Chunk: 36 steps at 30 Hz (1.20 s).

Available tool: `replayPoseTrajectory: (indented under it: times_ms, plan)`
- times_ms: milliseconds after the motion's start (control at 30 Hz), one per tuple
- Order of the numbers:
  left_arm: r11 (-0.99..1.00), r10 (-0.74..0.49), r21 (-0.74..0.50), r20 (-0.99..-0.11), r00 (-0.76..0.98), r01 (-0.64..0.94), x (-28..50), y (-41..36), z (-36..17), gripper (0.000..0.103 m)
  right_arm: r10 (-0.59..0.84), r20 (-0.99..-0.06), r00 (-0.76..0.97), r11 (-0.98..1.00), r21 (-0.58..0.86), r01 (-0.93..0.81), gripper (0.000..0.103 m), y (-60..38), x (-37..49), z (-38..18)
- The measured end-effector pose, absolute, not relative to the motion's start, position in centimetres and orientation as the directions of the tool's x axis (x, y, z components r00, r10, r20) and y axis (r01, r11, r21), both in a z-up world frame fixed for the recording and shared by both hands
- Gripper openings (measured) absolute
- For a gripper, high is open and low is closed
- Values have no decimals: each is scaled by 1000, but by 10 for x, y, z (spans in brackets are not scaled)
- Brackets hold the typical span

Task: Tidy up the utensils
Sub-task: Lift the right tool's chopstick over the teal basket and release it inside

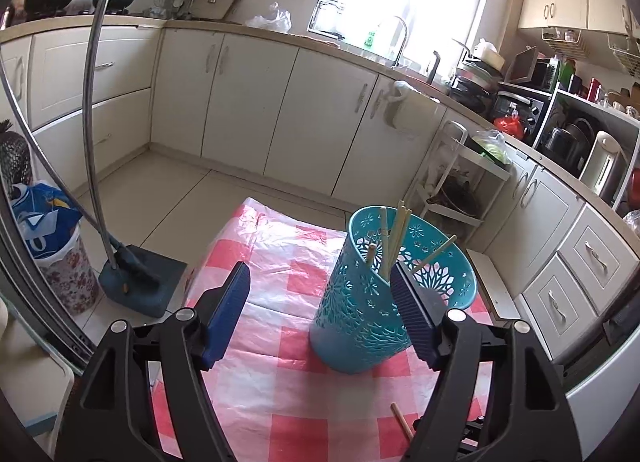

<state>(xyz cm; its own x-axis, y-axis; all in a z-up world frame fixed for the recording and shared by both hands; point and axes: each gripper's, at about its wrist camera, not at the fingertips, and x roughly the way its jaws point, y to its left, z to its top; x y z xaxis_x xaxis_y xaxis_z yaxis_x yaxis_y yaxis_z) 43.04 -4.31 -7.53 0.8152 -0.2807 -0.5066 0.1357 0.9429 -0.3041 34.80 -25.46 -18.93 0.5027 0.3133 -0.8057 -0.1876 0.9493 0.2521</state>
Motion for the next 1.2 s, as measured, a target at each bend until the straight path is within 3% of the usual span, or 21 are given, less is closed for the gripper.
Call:
replayPoseTrajectory:
  times_ms: [67,167,200,333,400,600,700,900,1067,1200]
  plan:
    - [943,-282,-302,-508,814,138,431,-44,-75,70,333,-811,481,942,261,-212,6,-249,347,-191]
    - [943,-285,-300,-513,810,142,431,-45,-75,70,289,-826,484,953,203,-223,29,-240,345,-194]
    - [943,-286,-301,-514,809,143,432,-45,-75,70,272,-830,487,958,183,-223,29,-238,345,-196]
    - [942,-294,-302,-518,803,150,431,-48,-76,70,231,-841,489,964,129,-234,23,-232,346,-202]
    - [941,-297,-301,-521,800,154,431,-50,-77,70,194,-843,501,969,84,-234,6,-230,346,-204]
    - [941,-294,-305,-524,799,147,432,-48,-78,70,261,-821,508,959,161,-233,6,-241,343,-191]
    - [937,-292,-325,-524,800,128,435,-43,-77,70,377,-744,552,926,300,-229,6,-259,340,-163]
    - [929,-288,-354,-522,803,103,437,-33,-77,70,551,-422,721,782,563,-268,6,-300,343,-80]
    - [924,-287,-372,-521,804,88,438,-25,-76,70,525,-250,814,749,589,-302,6,-291,382,-25]
    - [918,-291,-389,-522,802,80,439,-23,-76,70,438,-200,876,772,582,-254,6,-275,432,-7]
